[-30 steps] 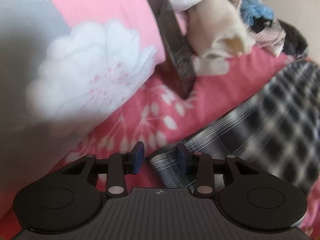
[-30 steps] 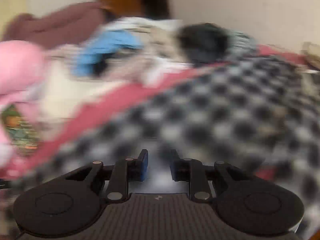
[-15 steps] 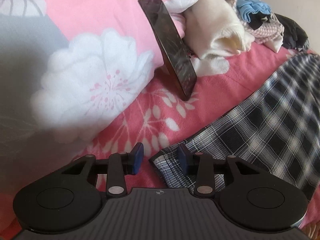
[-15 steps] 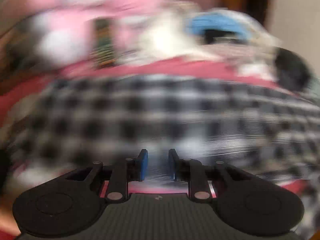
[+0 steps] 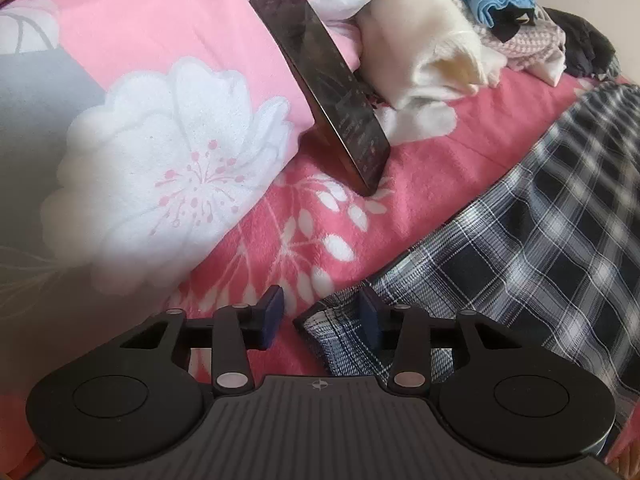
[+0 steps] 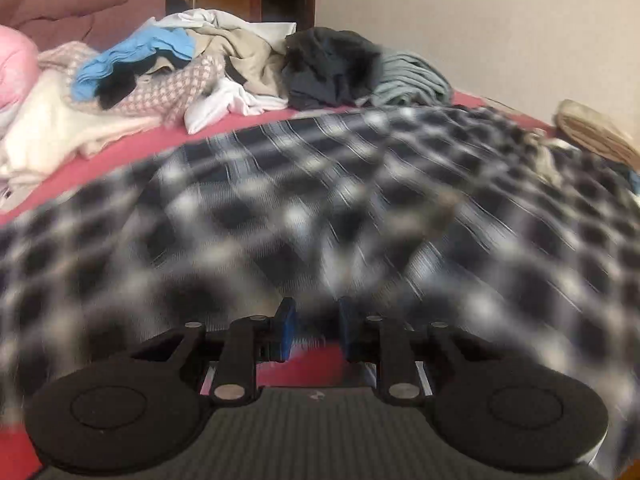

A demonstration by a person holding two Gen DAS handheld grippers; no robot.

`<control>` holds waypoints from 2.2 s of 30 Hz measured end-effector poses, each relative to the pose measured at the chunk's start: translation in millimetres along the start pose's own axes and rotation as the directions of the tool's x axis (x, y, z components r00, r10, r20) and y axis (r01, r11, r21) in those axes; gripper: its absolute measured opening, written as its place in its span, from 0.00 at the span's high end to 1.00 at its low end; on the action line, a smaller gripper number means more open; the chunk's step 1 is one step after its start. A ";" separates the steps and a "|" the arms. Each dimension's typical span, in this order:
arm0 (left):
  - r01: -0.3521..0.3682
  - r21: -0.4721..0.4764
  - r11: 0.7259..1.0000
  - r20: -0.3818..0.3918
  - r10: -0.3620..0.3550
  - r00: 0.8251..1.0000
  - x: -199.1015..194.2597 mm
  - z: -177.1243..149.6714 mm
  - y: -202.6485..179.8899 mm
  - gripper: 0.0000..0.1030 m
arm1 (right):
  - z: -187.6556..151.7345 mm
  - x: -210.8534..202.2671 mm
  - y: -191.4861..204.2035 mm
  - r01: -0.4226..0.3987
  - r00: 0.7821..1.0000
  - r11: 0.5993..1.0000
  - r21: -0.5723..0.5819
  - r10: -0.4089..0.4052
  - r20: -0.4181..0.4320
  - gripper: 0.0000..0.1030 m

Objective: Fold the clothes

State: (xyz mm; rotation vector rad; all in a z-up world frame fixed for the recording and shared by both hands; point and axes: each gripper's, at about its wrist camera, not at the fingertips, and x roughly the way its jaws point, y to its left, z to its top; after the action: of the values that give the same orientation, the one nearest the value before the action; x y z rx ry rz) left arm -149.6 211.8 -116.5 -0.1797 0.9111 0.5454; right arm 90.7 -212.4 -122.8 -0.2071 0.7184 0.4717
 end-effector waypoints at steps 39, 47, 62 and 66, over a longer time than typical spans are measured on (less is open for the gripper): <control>-0.085 -0.105 0.991 -0.026 0.083 0.996 -9.2 -3.7 10.6 0.37 | -50.9 -75.0 33.2 -0.179 0.982 0.984 0.017 0.180 -0.061 0.77; 0.057 -0.146 0.988 0.146 -0.036 0.989 -52.6 37.8 21.7 0.37 | -30.0 -143.7 7.3 0.050 0.999 0.992 0.112 -0.051 0.002 0.76; 0.579 0.557 0.595 0.037 -0.715 0.698 -143.6 246.0 -301.1 0.37 | -7.3 -296.1 -4.8 0.264 0.923 0.935 0.238 -0.316 0.218 0.68; 0.568 0.670 0.477 -0.006 -0.762 0.647 -188.7 234.4 -355.9 0.37 | -34.3 -324.0 -4.5 0.337 0.901 0.897 0.286 -0.395 0.177 0.68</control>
State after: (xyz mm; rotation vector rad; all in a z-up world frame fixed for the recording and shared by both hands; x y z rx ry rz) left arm 107.4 -73.7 147.3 0.1571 0.5984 -0.5070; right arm -139.1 -339.1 70.4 -0.0470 0.4867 0.0357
